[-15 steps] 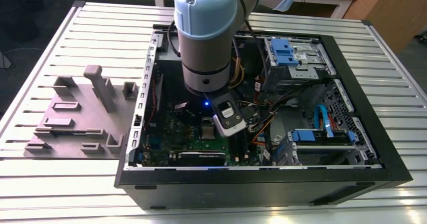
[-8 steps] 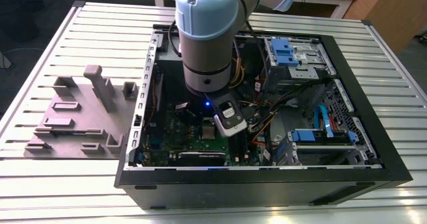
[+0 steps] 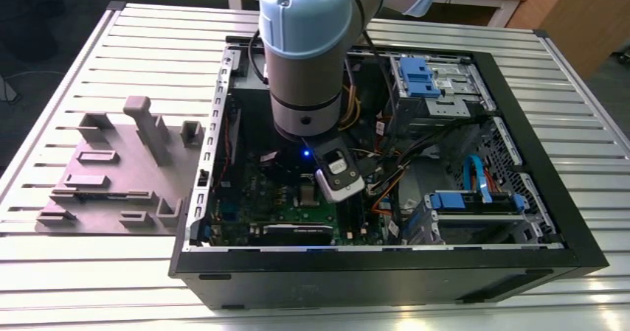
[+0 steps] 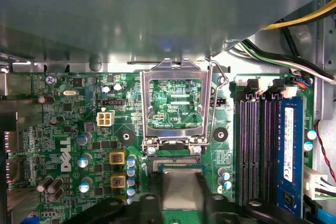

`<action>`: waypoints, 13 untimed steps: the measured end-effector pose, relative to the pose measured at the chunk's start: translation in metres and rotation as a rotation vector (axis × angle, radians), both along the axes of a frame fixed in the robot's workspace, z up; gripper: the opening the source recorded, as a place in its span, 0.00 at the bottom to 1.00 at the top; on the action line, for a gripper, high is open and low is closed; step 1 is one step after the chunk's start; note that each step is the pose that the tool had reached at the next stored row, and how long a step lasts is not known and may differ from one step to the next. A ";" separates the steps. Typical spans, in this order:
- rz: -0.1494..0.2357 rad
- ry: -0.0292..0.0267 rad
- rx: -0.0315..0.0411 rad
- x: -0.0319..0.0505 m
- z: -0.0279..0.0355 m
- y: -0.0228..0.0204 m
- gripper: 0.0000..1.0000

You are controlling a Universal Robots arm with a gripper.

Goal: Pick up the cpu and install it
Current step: 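Place the cpu into insertion slot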

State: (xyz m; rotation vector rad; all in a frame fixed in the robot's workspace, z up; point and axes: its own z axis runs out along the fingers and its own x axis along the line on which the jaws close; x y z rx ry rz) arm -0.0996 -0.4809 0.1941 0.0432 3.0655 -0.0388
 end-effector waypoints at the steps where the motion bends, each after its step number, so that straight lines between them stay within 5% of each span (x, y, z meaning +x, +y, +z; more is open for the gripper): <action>1: 0.000 0.0000 0.0000 0.0000 0.0000 0.0000 0.33; 3: 0.000 -0.0001 0.0001 0.0001 0.0000 0.0000 0.26; 13: 0.000 -0.0002 0.0006 0.0004 -0.0002 0.0001 0.28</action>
